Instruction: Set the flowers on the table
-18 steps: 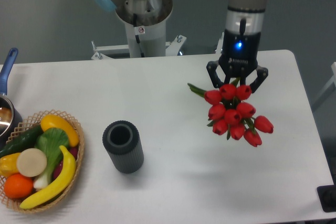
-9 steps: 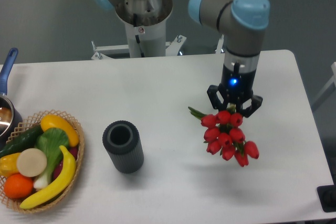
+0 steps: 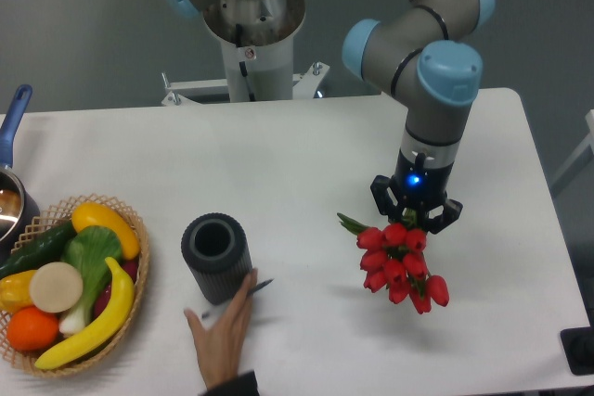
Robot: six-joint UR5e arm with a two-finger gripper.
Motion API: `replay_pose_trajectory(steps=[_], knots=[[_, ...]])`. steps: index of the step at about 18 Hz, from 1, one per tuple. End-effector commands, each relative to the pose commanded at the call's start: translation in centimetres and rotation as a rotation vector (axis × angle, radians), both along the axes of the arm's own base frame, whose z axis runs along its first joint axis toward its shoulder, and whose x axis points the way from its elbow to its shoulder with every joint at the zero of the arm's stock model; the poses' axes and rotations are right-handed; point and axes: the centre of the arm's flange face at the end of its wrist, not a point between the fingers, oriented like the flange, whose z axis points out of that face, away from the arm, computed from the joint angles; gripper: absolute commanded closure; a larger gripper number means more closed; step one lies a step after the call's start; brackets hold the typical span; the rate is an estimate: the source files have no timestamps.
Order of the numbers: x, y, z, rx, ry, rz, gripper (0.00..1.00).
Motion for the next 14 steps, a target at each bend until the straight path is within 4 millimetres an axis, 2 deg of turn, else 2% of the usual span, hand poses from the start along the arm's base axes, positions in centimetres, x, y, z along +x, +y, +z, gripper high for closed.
replay_pose_trajectory(steps=[9, 11, 14], knots=[[0.5, 1.5, -3.7, -0.031, -0.046, -0.025, 0.61], [0.4, 1.6, -3.8, -0.032, -0.047, -0.026, 0.57], [0.2, 1.7, -3.5, -0.029, -0.041, -0.028, 0.44]])
